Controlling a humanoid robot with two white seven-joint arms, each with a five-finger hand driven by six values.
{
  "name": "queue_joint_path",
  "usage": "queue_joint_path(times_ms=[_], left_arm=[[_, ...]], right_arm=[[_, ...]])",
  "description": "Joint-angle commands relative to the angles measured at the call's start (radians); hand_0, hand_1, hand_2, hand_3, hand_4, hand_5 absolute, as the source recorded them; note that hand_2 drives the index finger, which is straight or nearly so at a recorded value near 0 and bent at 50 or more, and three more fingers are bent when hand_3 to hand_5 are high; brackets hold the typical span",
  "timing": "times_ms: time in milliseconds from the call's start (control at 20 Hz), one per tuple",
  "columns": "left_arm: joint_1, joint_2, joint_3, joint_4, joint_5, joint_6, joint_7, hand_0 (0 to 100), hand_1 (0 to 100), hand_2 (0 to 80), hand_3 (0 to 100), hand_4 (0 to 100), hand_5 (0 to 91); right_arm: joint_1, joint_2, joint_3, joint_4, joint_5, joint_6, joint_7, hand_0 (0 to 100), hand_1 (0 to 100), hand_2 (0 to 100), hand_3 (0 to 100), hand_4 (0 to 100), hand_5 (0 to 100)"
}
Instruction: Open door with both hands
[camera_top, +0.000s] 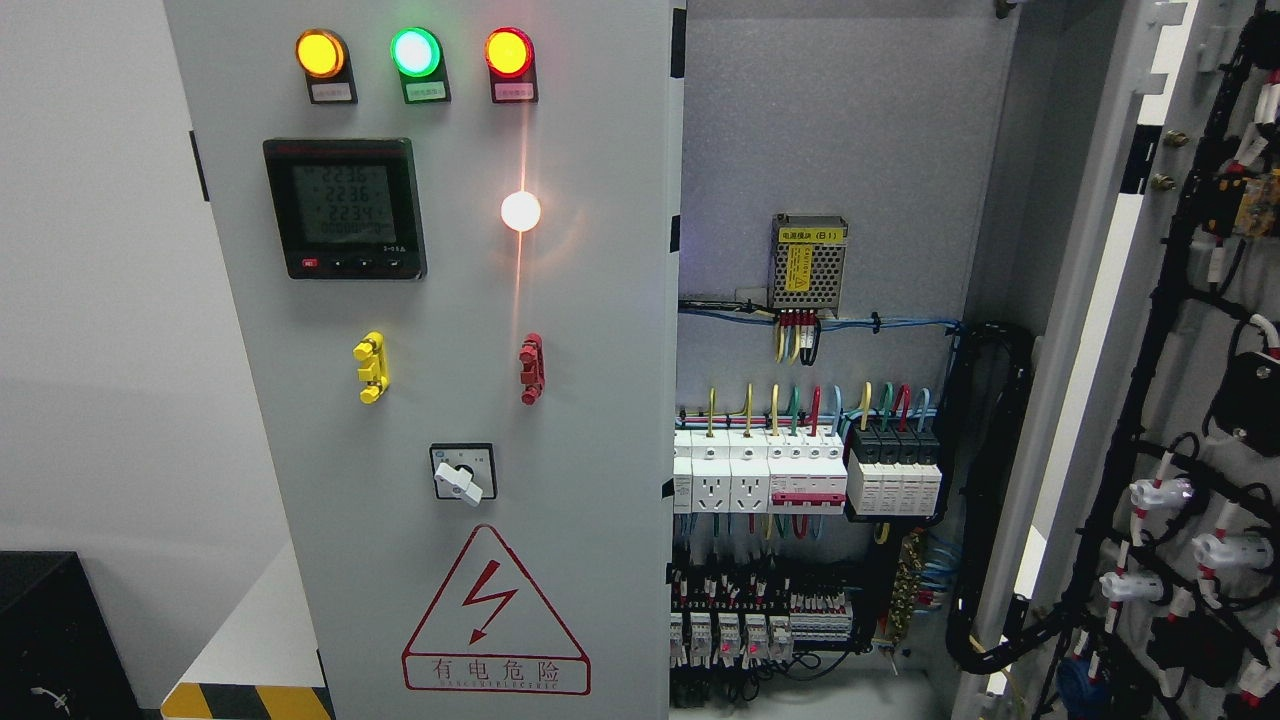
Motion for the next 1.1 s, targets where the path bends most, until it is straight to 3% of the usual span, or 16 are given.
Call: queue_joint_path(times_ms=[0, 250, 500, 651, 1051], left_arm=[[-0.001, -0.006, 0.008, 0.025, 0.000, 0.005, 0.066, 0, 0, 0.0, 0, 0, 0.0], [-0.003, -0.010, 0.003, 0.023, -0.002, 0.002, 0.066, 0, 0, 0.0, 0, 0, 0.0], [-0.004, -0.038, 0.000, 0.022, -0.003, 0.000, 0.065, 0, 0, 0.0, 0, 0, 0.0], [-0.006, -0.058, 0.000, 0.022, -0.005, 0.000, 0.065, 0, 0, 0.0, 0, 0, 0.0], [-0.006, -0.095, 0.003, 0.022, -0.003, 0.000, 0.065, 0, 0, 0.0, 0, 0, 0.0]], right_arm=[[0.120, -0.039, 0.087, -0.549, 0.000, -0.001, -0.002, 0, 0, 0, 0, 0, 0], [0.197, -0.083, 0.140, -0.791, 0.000, -0.001, 0.000, 0, 0, 0, 0, 0, 0], [0.274, -0.158, 0.218, -1.012, 0.000, -0.007, -0.002, 0, 0, 0, 0, 0, 0], [0.314, -0.182, 0.244, -1.085, 0.000, -0.071, -0.002, 0, 0, 0, 0, 0, 0], [0.314, -0.215, 0.261, -1.229, 0.001, -0.222, -0.003, 0, 0, 0, 0, 0, 0]])
